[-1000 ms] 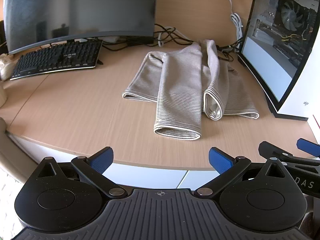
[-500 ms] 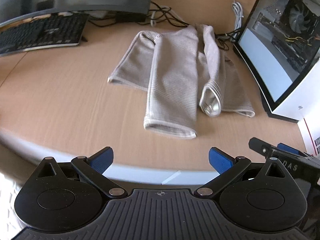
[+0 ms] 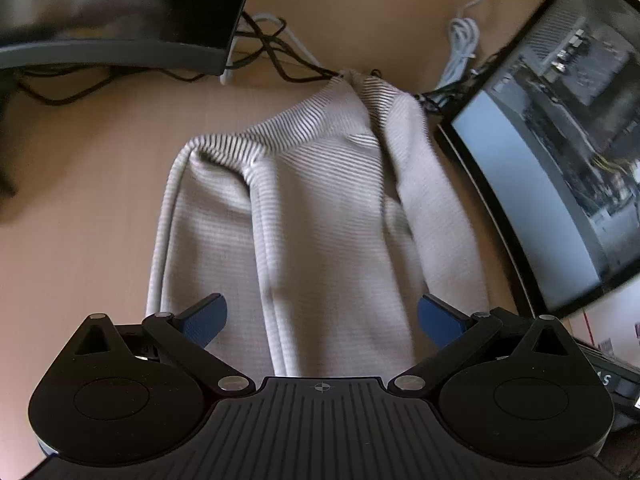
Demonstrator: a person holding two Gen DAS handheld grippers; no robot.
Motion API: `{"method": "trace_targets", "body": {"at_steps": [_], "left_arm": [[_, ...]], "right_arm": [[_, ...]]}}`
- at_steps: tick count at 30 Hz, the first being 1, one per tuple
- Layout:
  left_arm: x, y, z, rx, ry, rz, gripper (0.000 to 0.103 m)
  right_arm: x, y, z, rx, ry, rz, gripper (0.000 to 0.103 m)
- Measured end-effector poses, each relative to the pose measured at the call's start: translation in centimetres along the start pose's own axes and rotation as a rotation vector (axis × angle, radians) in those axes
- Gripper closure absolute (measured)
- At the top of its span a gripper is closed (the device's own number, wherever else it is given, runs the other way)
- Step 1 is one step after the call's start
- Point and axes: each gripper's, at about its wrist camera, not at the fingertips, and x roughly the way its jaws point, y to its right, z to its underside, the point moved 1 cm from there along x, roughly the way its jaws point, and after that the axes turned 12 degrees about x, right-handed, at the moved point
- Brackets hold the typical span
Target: Fold clothes
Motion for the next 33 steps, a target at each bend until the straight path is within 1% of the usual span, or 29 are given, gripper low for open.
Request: {"method": "trace_targets", "body": {"at_steps": [3,6,8,10,12,16,18,21,23,25,27,29,30,31,32,33], "left_arm": [[2.2,-1.5,-0.5,-0.045,-0.038,0.023,0.0],[1.8,-1.8,0.4,-0.042,0.003,0.051,0.0],[1.4,-1.7,1.2,-0.019,0.008,0.057,0.0],[0.9,-1.3,2.1,0.007,-0.008,0.05,0.0],[0.2,-0.7,3.5,0.016,-0.032,0.044,0.0],[-3.0,0.8,8.4,0.014,-0.09,0.054,0.0],[-4.4,1.5,10.9,0.007,-0.115,0.062,0.0],[-5.9,2.8,13.5,-0.039,-0.136,0.08,0.0],[-6.6,2.7,14.0,-0.132,-0.106,0.125,0.0],[-6.7,2.7,14.0,-0.2,-0.065,0.149,0.0],[-6.3,2.7,13.8,-0.229,-0.042,0.137,0.0],[-5.5,2.9,13.4,-0.255,-0.046,0.099,0.002],[-5.1,3.0,13.0,-0.267,-0.039,0.096,0.002],[-4.8,3.0,12.7,-0.279,-0.032,0.093,0.005],[-4.4,3.1,12.4,-0.291,-0.026,0.098,0.014],[-4.1,3.4,12.1,-0.302,-0.023,0.127,0.021]], "right_arm": [[2.8,-0.2,-1.2,0.065,-0.045,-0.013,0.0],[5.1,0.5,-1.5,0.121,-0.113,-0.03,0.0],[4.9,0.6,-1.0,0.081,-0.135,-0.039,0.0],[4.5,0.7,-0.5,0.032,-0.155,-0.047,0.0],[3.7,0.8,0.3,-0.029,-0.186,-0.051,0.0],[0.5,2.3,2.9,-0.153,-0.246,-0.085,0.0],[-1.5,3.8,4.4,-0.174,-0.27,-0.124,0.0],[-4.1,5.9,6.0,-0.158,-0.289,-0.179,0.0],[-4.8,6.9,6.2,-0.128,-0.29,-0.216,0.0],[-4.9,7.8,5.7,-0.086,-0.293,-0.25,0.0],[-4.8,8.5,5.2,-0.048,-0.301,-0.282,0.0],[-4.5,9.2,4.6,-0.026,-0.317,-0.311,0.0],[-4.6,9.5,4.4,-0.013,-0.322,-0.328,0.0],[-4.7,9.9,4.2,0.001,-0.327,-0.345,0.0],[-4.5,10.1,4.1,0.027,-0.328,-0.357,0.0],[-4.2,10.2,4.0,0.056,-0.329,-0.369,0.0]]}}
